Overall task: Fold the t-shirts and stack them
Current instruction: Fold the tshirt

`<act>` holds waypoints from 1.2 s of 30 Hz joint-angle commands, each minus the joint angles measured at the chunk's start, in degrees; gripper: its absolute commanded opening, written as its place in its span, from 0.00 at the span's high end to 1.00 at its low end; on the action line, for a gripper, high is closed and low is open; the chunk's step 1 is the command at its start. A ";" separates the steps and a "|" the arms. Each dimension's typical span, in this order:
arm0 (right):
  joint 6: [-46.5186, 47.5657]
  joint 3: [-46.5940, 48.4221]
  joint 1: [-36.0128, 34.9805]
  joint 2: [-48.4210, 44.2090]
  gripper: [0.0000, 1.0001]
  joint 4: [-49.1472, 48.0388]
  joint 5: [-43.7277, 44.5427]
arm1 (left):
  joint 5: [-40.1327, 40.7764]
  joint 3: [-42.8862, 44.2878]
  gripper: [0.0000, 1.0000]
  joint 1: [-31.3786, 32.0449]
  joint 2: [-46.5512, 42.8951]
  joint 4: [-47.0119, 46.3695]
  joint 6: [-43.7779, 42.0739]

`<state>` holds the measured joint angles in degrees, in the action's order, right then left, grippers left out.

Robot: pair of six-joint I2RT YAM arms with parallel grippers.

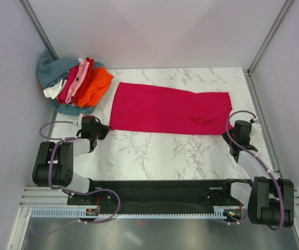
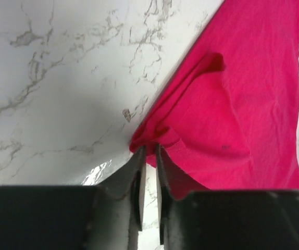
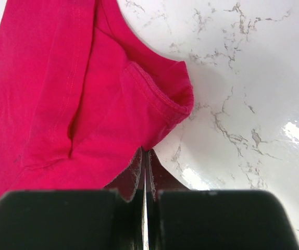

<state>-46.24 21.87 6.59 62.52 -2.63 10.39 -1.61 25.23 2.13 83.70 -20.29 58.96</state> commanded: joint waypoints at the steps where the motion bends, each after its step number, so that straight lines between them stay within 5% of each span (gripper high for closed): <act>1: 0.80 -0.77 0.18 -1.79 1.00 -1.41 0.59 | 4.50 3.24 0.85 0.07 1.81 -2.30 0.11; 4: 1.15 -0.77 0.18 -2.58 1.00 -1.15 0.86 | 5.56 4.21 0.97 -0.02 1.91 -1.77 -0.42; 14: 2.29 -0.33 0.18 -4.25 1.00 1.75 2.53 | 7.33 6.76 0.97 -0.46 -4.07 5.95 -4.20; 18: 1.94 -0.42 0.09 -4.25 1.00 1.84 2.09 | 2.32 5.63 0.53 -0.46 -6.00 8.60 -2.46; 23: 1.33 -0.51 0.09 -3.29 1.00 1.67 1.82 | -2.17 2.28 0.50 0.15 -6.71 5.80 2.47; 36: 0.54 -0.51 0.18 -1.52 1.00 0.17 0.42 | 0.90 2.54 0.51 2.00 -1.79 2.28 2.83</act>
<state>-45.39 21.41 6.59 61.04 -0.84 10.79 -2.55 26.65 3.95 80.58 -15.03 60.47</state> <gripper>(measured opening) 0.007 0.489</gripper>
